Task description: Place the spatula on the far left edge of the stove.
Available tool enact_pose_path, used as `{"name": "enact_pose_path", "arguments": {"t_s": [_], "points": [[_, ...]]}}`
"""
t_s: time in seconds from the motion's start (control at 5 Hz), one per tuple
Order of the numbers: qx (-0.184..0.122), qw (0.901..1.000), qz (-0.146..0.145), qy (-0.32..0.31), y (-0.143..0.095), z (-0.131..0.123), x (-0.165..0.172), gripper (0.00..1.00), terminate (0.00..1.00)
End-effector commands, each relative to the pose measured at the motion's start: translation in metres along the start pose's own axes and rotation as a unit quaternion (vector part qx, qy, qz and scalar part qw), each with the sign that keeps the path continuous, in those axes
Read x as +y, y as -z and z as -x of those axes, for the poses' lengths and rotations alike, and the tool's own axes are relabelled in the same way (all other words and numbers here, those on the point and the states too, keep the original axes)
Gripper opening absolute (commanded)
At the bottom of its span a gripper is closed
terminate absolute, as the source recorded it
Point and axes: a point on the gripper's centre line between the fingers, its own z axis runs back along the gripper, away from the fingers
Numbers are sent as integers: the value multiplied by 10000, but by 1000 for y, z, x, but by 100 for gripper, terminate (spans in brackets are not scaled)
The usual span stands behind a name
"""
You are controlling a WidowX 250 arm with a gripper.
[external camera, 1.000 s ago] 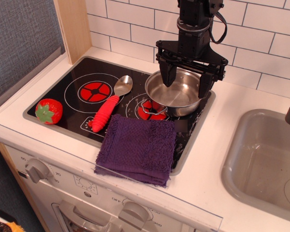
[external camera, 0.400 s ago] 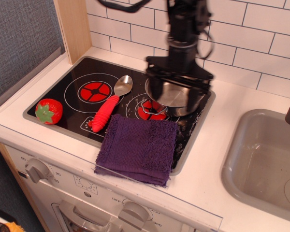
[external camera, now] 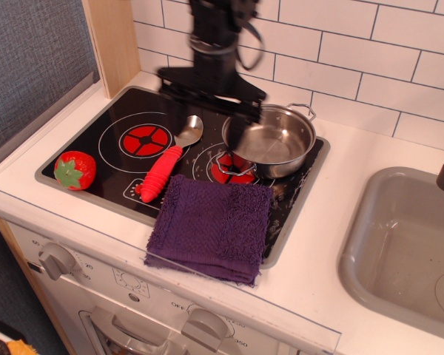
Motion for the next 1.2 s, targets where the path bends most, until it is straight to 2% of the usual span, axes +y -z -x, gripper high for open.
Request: {"name": "enact_pose_path", "arguments": {"t_s": [0.0,0.2,0.4,0.6,0.8,1.0], "points": [[295,9985,21,-457,18,1,34,100,0],[580,9962,196,-619,43,-1,46,100,0],[730,9954,220,-580,58,0,47,100,0],[703,9959,234,-526,64,2,42,100,0],[638,9963,223,-526,63,4,41,0,0],[526,9973,240,-456,57,2,38,0,0]]}}
